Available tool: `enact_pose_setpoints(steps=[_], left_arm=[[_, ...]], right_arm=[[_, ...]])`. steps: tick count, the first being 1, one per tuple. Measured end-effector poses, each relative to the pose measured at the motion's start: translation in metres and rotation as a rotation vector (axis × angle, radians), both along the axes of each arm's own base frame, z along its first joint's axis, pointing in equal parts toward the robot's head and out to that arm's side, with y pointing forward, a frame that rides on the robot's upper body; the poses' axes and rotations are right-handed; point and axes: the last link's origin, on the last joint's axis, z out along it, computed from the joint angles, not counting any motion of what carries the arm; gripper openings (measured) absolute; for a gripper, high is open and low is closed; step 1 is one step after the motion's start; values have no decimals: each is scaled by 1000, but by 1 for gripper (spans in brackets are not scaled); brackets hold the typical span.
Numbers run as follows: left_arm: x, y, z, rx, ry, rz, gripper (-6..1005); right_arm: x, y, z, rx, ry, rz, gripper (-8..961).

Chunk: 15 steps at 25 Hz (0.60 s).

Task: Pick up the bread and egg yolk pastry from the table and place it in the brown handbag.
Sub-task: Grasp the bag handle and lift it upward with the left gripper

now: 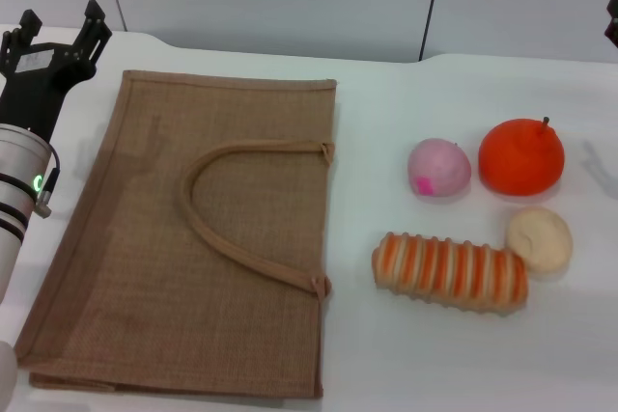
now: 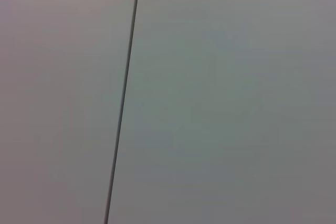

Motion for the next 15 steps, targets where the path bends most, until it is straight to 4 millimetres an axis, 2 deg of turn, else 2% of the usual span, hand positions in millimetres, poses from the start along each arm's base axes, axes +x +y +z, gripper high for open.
enact_pose_setpoints(steps=[15], left_arm=[[-2,1,-2,-16,-4,13,888]], right_arm=[[-2,0,-2,-4,7,3,879]])
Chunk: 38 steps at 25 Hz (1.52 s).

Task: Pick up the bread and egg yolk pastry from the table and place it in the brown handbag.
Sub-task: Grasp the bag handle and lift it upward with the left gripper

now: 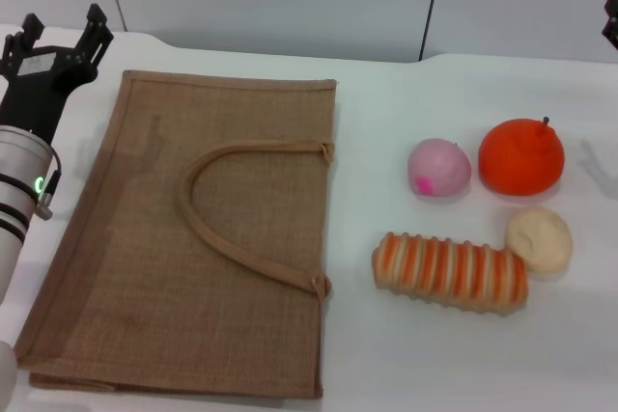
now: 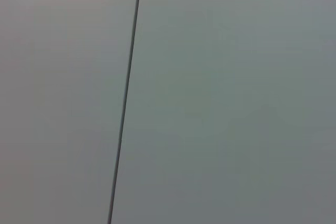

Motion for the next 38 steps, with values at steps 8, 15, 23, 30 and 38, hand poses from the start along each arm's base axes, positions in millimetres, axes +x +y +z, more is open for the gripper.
enact_pose_setpoints(steps=[8,15,23,30,38], left_arm=[[7,11,-13,-191,-149,-48,888],[1,19,19,-463,-294,-106,889],[11,27,35,-806,-242,-4,888],[21,32,15,-1110,-98,204,888],[21,32,9,-1184,-48,317,888]], right_arm=[[6,-3,1,-33,50,-17,880],[7,1,0,-40,39,-36,880],[9,0,2,-33,44,-44,880],[9,0,2,-31,45,-44,879],[10,0,2,-30,42,-49,879]])
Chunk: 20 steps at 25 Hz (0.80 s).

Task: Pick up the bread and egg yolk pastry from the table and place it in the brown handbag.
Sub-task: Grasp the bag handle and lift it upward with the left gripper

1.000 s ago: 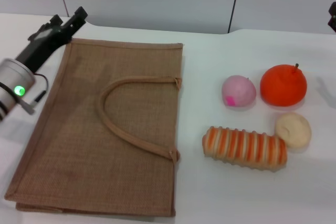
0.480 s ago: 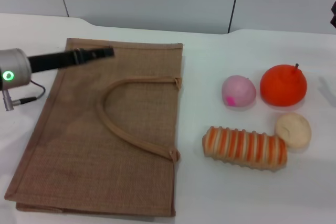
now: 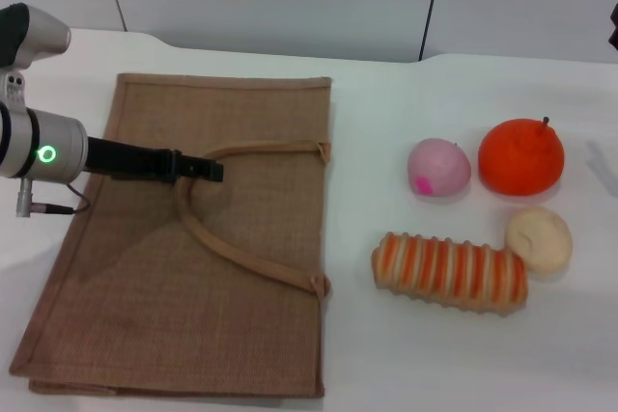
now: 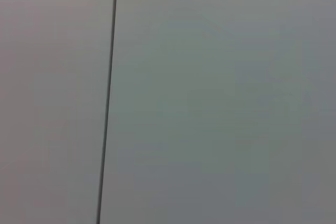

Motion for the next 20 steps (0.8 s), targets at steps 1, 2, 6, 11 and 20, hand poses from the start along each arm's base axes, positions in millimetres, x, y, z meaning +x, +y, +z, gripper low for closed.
enact_pose_setpoints(steps=[1,2,6,11,20], left_arm=[[-1,0,1,-2,4,6,888],[-1,0,1,-3,7,9,887],[2,2,1,-22,25,-3,886],[8,5,-2,-27,33,-20,885],[12,7,-2,-41,43,-36,803]], right_arm=[[1,0,0,-1,-1,-4,879],[1,0,0,-3,-1,-7,879],[1,0,-1,-5,-1,-9,880],[1,0,-1,-5,-1,-9,880],[0,1,-1,-6,1,-8,879]])
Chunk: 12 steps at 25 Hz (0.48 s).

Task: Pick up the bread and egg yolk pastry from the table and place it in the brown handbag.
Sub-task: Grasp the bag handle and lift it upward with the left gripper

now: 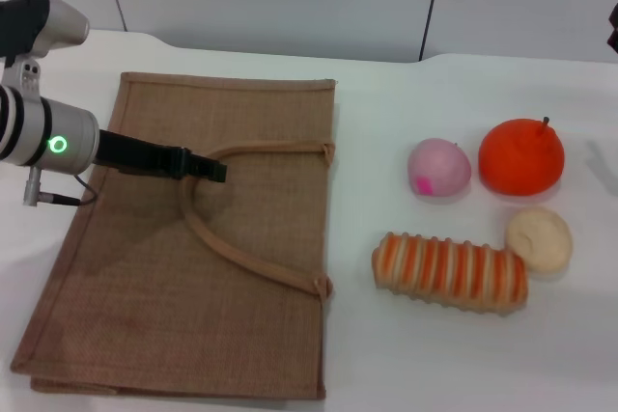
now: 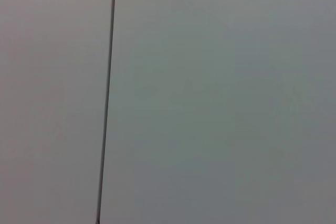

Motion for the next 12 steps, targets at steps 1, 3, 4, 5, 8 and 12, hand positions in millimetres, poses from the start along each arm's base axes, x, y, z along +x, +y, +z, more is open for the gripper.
enact_pose_setpoints(steps=[1,3,4,5,8,12], left_arm=[[0,0,0,-4,3,0,783],[-1,-1,-1,-11,10,3,722],[-2,-1,-1,-16,16,5,681],[-2,-1,-2,-21,22,5,641],[-2,-2,-4,-37,42,3,555],[-2,-2,-5,-50,57,4,541]], right_arm=[[0,0,0,0,0,0,879],[0,0,0,1,1,0,879],[0,0,0,2,2,1,879],[0,0,0,3,2,2,880],[0,0,1,4,3,2,880],[0,0,1,5,4,3,879]])
